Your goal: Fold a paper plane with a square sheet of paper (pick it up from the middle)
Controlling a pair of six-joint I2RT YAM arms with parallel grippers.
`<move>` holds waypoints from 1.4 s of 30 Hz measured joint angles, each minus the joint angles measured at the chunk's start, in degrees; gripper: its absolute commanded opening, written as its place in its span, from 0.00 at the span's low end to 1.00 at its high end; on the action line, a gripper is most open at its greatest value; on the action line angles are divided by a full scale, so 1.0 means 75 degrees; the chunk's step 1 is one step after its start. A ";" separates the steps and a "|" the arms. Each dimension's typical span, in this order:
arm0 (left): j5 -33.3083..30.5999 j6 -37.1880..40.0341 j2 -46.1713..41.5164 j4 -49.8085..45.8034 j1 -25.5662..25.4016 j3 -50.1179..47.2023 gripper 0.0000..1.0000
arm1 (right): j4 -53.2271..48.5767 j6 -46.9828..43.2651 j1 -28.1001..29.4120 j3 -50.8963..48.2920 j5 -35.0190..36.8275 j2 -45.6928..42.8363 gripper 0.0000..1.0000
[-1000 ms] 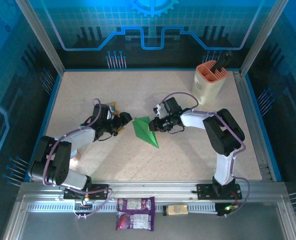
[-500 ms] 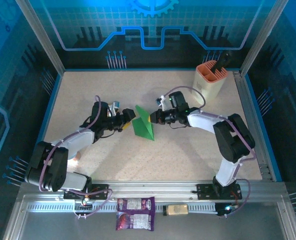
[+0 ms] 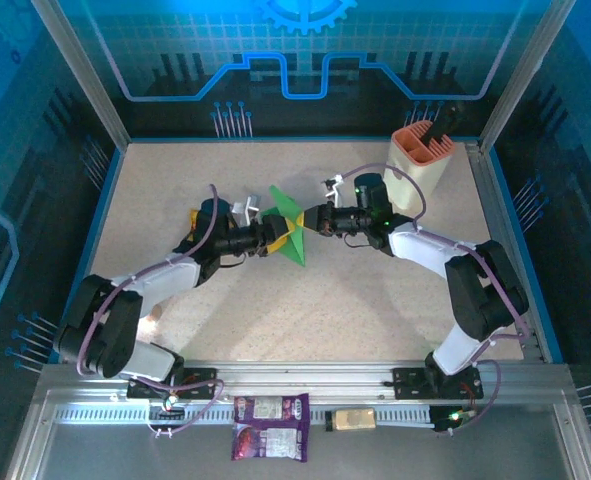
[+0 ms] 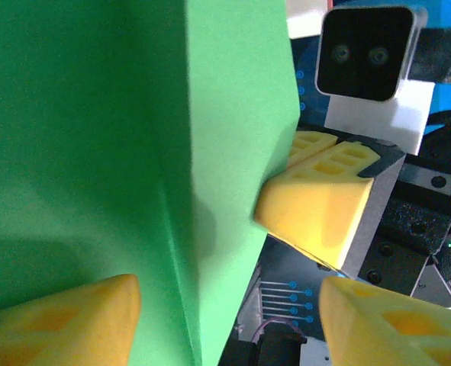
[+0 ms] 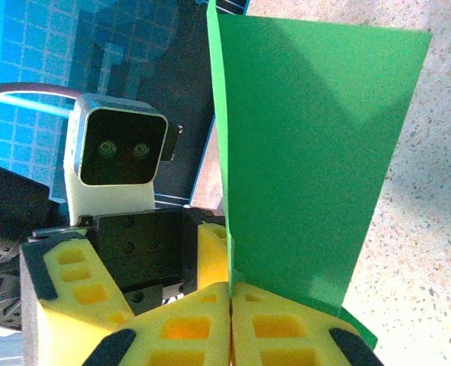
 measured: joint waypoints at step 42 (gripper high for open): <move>0.0020 0.0918 0.0379 -0.0857 -0.0082 0.0682 0.09 | -0.0796 -0.0096 -0.0810 -0.0580 0.0443 -0.0752 0.51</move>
